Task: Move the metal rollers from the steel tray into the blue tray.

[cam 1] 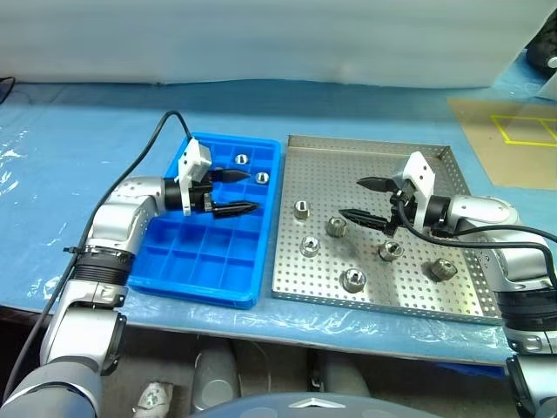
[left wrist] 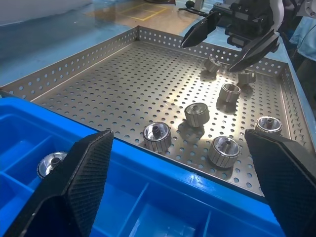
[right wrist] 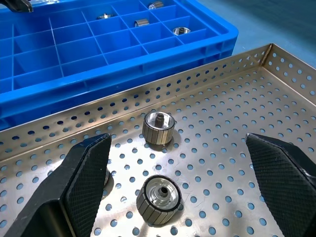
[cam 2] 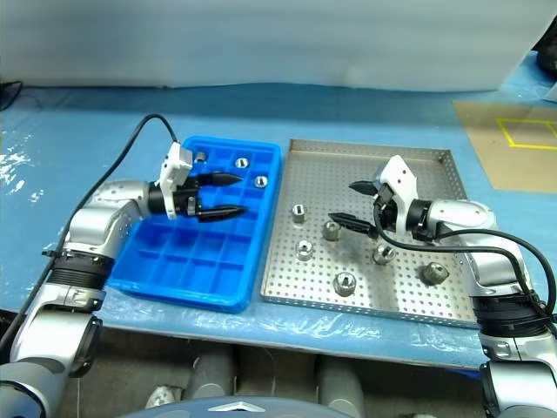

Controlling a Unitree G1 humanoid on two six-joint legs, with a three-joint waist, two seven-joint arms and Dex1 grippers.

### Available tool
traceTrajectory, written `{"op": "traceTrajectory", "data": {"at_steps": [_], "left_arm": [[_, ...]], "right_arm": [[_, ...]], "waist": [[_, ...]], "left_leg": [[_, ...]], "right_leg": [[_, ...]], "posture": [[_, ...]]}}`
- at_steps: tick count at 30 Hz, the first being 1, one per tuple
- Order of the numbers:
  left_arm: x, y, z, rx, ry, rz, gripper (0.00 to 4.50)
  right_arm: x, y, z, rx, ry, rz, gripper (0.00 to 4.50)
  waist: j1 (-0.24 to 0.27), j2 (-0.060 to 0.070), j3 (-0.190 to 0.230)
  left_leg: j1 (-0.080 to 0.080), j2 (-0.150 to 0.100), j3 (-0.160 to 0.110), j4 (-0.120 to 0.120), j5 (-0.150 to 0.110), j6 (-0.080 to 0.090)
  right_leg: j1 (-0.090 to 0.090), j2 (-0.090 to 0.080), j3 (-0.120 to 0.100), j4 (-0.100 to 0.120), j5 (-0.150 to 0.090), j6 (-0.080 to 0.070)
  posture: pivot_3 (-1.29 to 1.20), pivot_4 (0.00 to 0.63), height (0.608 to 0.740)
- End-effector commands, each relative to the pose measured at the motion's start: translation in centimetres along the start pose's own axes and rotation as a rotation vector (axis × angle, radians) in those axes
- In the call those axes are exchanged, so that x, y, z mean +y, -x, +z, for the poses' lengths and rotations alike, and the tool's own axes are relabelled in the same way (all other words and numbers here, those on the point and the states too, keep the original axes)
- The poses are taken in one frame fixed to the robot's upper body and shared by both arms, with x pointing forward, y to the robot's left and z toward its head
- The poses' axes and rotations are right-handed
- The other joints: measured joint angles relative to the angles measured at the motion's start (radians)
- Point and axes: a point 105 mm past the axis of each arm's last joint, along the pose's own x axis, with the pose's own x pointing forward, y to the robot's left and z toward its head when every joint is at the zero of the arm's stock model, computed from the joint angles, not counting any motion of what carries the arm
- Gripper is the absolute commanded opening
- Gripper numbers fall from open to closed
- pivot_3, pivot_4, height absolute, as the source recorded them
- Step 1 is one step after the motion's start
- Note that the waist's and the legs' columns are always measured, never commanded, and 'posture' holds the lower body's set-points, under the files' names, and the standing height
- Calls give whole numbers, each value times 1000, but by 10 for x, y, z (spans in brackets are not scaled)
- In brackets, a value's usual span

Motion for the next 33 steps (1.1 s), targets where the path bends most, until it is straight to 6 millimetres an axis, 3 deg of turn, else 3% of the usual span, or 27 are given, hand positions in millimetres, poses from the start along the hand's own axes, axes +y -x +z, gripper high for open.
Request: {"op": "traceTrajectory", "data": {"at_steps": [1, 8, 13, 23, 28, 33], "left_arm": [[-5, -12, 15, -25, -53, -52, 4500], [-8, -29, 19, -5, -78, -151, 4500], [0, -43, -3, 118, -148, -211, 4500], [19, -103, -11, 256, -206, -187, 4500], [20, -105, -26, 446, -282, -227, 4500], [19, -106, -19, 523, -340, -282, 4500]], "right_arm": [[-2, 3, 10, -30, 37, -9, 4479], [7, 5, 14, -40, 44, 18, 4479], [22, 10, 17, -44, 49, 60, 4479], [38, 19, 8, -34, 15, -19, 4479], [48, 29, 0, -18, -16, -76, 4479], [52, 35, -4, -17, -37, -136, 4479]], "waist": [[1, 0, 0], [-5, 0, 0], [-15, 0, 0], [-35, 0, 0], [-61, 0, 0], [-78, 0, 0]], "left_leg": [[0, 0, 0, 0, 0, 0], [0, 0, 0, 0, 0, 0], [0, 0, 0, 0, 0, 0], [-1, -1, 0, 3, -2, 4], [-2, -1, 1, 2, -3, 6], [-2, -1, 1, 2, -5, 9]], "right_leg": [[0, 0, 0, 0, 0, 0], [0, 0, 0, 0, 0, 0], [0, 0, 0, -1, 0, 0], [2, 0, 1, -4, 0, 0], [2, 0, 2, -8, 0, 1], [3, -1, 2, -9, 1, 1]], "posture": [[-118, 150, 740], [-163, 150, 740], [-214, 150, 740], [-372, 150, 740], [-451, 150, 740], [-499, 150, 740]]}}
